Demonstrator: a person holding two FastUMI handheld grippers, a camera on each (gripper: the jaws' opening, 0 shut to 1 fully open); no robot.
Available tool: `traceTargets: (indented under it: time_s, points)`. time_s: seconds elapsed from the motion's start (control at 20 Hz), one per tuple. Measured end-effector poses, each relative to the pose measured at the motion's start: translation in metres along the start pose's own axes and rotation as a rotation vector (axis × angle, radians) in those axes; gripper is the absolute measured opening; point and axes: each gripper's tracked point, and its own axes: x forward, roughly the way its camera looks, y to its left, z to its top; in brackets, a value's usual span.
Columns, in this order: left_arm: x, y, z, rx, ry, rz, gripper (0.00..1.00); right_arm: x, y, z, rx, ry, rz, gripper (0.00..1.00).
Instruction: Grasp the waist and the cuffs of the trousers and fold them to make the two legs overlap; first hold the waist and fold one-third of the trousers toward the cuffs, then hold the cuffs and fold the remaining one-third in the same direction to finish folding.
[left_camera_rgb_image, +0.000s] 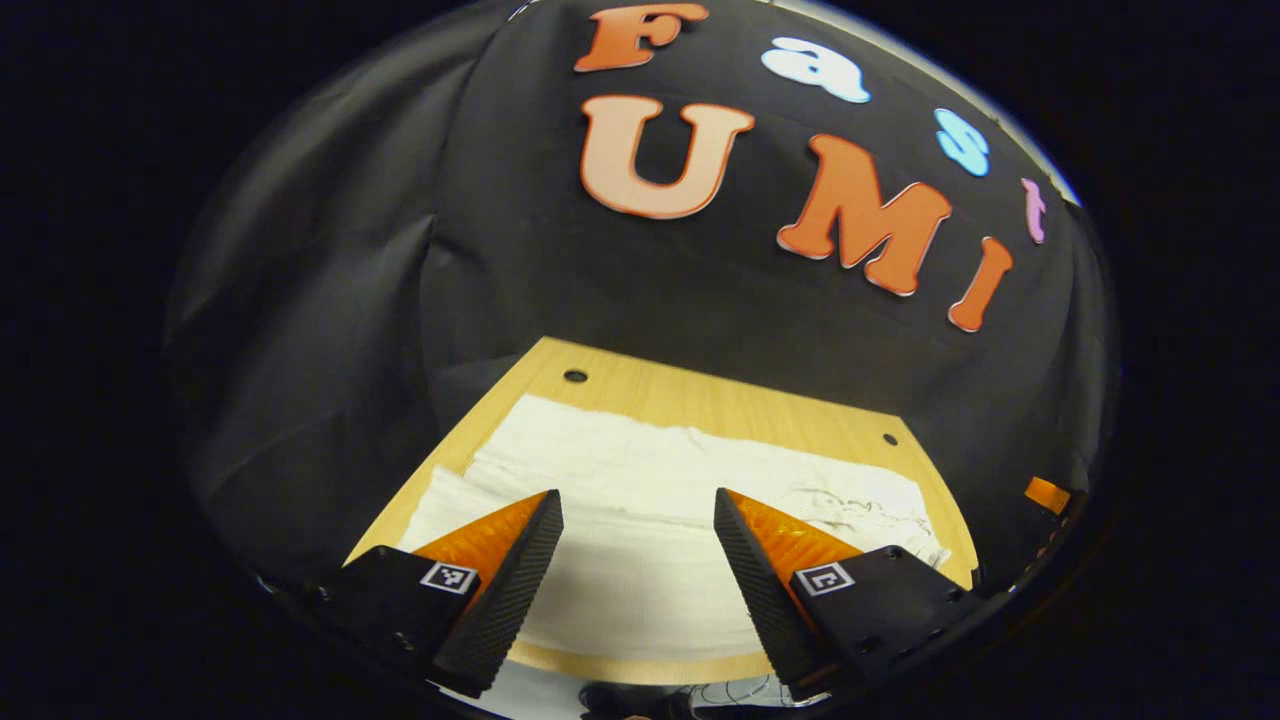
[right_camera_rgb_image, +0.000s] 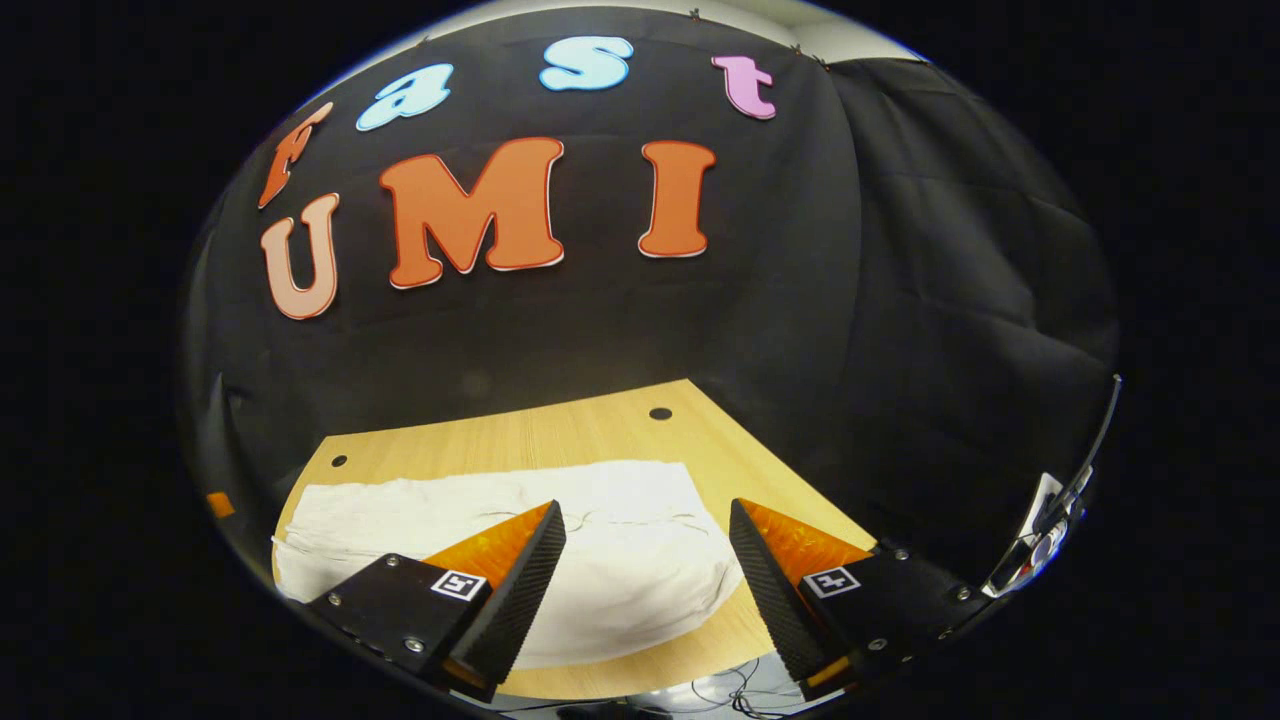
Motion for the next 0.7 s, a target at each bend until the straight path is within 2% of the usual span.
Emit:
traceTargets:
  time_s: [0.2, 0.25, 0.5, 0.7]
  points:
    - [0.034, 0.012, -0.071, -0.08, 0.217, 0.124, 0.96, 0.02, -0.006, -0.031, -0.01, 0.123, -0.014, 0.99]
    - [0.047, 0.018, -0.086, -0.102, 0.26, 0.153, 1.0, 0.025, -0.008, -0.038, -0.013, 0.152, -0.013, 0.99]
    - [0.076, 0.057, -0.131, -0.301, 0.391, 0.334, 1.0, 0.072, -0.015, -0.07, -0.014, 0.315, 0.042, 0.99]
    - [0.076, 0.073, -0.152, -0.46, 0.446, 0.421, 1.0, 0.103, -0.018, -0.095, 0.01, 0.442, 0.062, 0.96]
